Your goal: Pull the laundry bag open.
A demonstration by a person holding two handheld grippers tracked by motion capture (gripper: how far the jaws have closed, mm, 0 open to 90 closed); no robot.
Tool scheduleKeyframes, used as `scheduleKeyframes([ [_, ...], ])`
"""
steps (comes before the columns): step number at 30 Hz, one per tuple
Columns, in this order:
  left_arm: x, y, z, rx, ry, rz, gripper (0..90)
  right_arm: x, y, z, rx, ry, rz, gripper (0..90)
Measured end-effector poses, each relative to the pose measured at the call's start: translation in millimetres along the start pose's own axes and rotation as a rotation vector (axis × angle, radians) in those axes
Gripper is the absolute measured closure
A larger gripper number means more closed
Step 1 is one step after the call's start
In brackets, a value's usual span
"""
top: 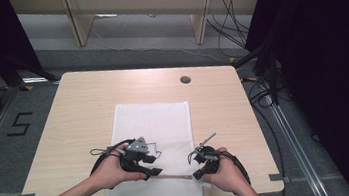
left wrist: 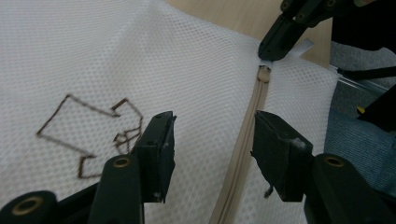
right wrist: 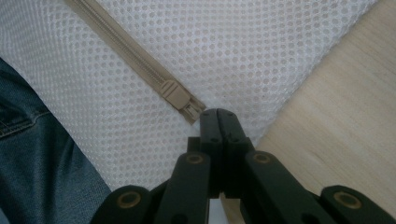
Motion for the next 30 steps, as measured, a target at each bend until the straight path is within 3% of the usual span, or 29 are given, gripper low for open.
scheduleKeyframes([
  [1,-2.7,2.6,4.3,-0.001,-0.008,0.005,50.8,-1.1,0.1,0.2,-0.003,0.002,-0.001,90.0],
  [2,-5.3,5.1,8.6,0.001,-0.024,0.009,52.9,0.9,-0.4,-0.3,0.010,0.014,0.030,90.0],
  [7,-18.0,14.1,26.1,0.028,-0.054,0.064,55.3,0.1,-0.2,0.0,0.005,0.008,0.024,90.0],
  [8,-20.1,14.5,28.3,0.029,-0.061,0.054,55.4,-1.2,0.3,0.8,-0.007,0.003,0.012,90.0],
  [10,-23.5,15.2,32.2,0.040,-0.064,0.075,55.6,-1.4,0.7,1.5,-0.008,0.005,0.019,90.0],
  [11,-24.6,15.7,34.1,0.046,-0.067,0.085,55.8,-4.5,0.4,3.6,-0.017,-0.006,-0.018,90.0],
  [14,-27.6,17.1,38.9,0.047,-0.069,0.110,58.2,-2.7,2.1,3.7,-0.025,0.008,-0.010,90.0],
  [16,-28.5,17.5,40.4,0.048,-0.073,0.106,60.9,-2.2,2.6,3.7,-0.025,0.009,-0.012,90.0],
  [17,-28.6,17.9,43.5,0.053,-0.071,0.116,61.8,0.6,2.6,2.7,-0.013,0.017,0.023,90.0],
  [19,-28.8,18.5,47.1,0.057,-0.071,0.118,62.9,-0.1,3.6,3.7,-0.025,0.014,0.012,90.0],
  [20,-28.5,19.4,48.8,0.057,-0.075,0.131,64.2,2.3,3.5,3.2,-0.017,0.021,0.034,90.0],
  [23,-30.5,21.4,53.5,0.059,-0.080,0.132,66.3,1.6,5.2,4.7,-0.029,0.019,0.002,90.0],
  [28,-31.8,21.4,61.0,0.076,-0.078,0.139,68.5,2.8,5.6,4.6,-0.025,0.019,0.016,90.0],
  [30,-32.9,21.9,64.4,0.081,-0.078,0.152,68.7,1.6,5.8,4.9,-0.027,0.023,0.000,90.0],
])
Point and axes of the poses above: each handheld gripper's, and its own axes: z roughly forward along the jaws, y roughly out of its top, x roughly to its left, the point moved 3 cm from there along z, roughly forward along the jaws, and after that the axes turned 1 degree about y, right-handed, at the moved point
